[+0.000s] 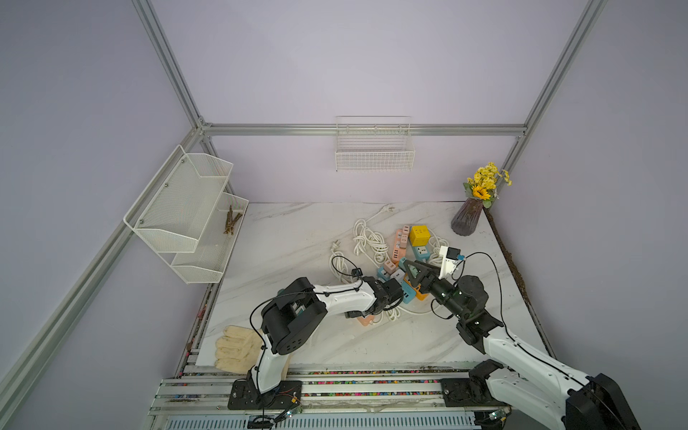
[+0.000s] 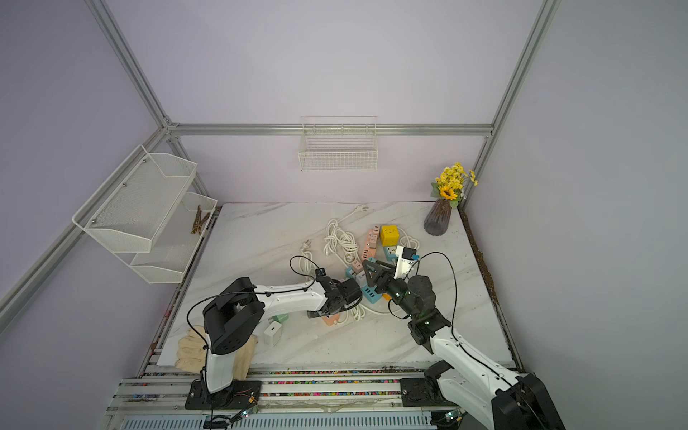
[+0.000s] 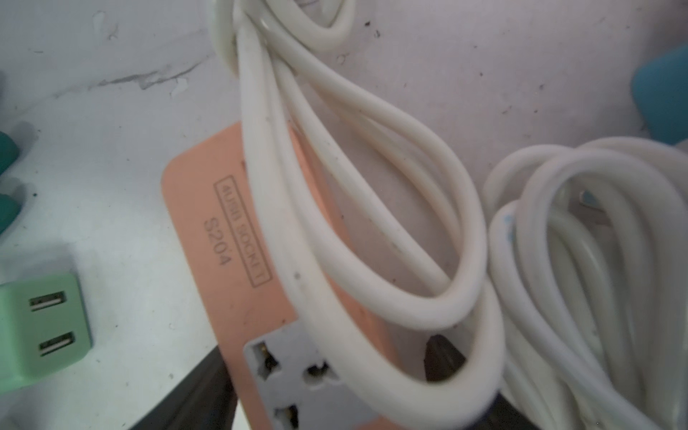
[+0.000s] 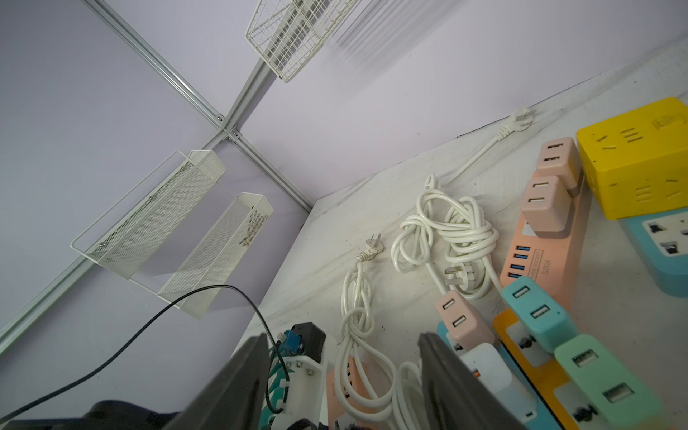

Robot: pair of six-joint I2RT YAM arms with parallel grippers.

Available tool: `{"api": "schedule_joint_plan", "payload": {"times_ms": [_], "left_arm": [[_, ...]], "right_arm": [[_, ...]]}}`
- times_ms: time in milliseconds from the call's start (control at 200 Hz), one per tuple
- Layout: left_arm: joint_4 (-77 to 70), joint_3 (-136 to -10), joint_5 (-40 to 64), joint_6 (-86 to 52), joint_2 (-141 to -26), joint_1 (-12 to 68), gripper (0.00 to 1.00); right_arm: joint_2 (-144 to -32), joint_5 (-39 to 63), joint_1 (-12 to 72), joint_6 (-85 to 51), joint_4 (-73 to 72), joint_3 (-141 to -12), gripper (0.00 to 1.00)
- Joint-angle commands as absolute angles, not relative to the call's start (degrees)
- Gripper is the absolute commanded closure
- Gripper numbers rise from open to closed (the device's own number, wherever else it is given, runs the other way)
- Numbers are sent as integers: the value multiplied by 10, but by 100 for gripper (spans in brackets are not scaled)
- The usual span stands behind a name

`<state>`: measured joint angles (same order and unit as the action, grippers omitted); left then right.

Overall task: Pull the plug off the socket
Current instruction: Move the socket to the center of the board.

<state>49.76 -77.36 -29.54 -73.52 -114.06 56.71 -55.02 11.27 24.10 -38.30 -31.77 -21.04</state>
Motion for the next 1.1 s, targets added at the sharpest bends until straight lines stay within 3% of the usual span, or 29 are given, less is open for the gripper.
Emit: {"api": "schedule_joint_plan", "payload": {"times_ms": [0, 235, 530, 770, 940, 1095], "left_arm": [[518, -777, -339, -738, -1130, 568, 29], [512, -765, -379, -685, -1104, 513, 36], [437, -793, -320, -528, -1134, 316, 39], [400, -886, -271, -422, -1192, 190, 38], [399, -924, -235, -388, -1211, 147, 36], [357, -873, -213, -350, -1122, 152, 35]], "right_arm": [[-552, 114, 237, -382, -338, -204, 31], [-548, 116, 236, -382, -337, -204, 31], [-541, 116, 234, -382, -334, -203, 31], [-542, 123, 231, -381, -335, -204, 31], [-540, 124, 229, -376, -331, -206, 31], [-539, 132, 229, -357, -324, -211, 31]]}}
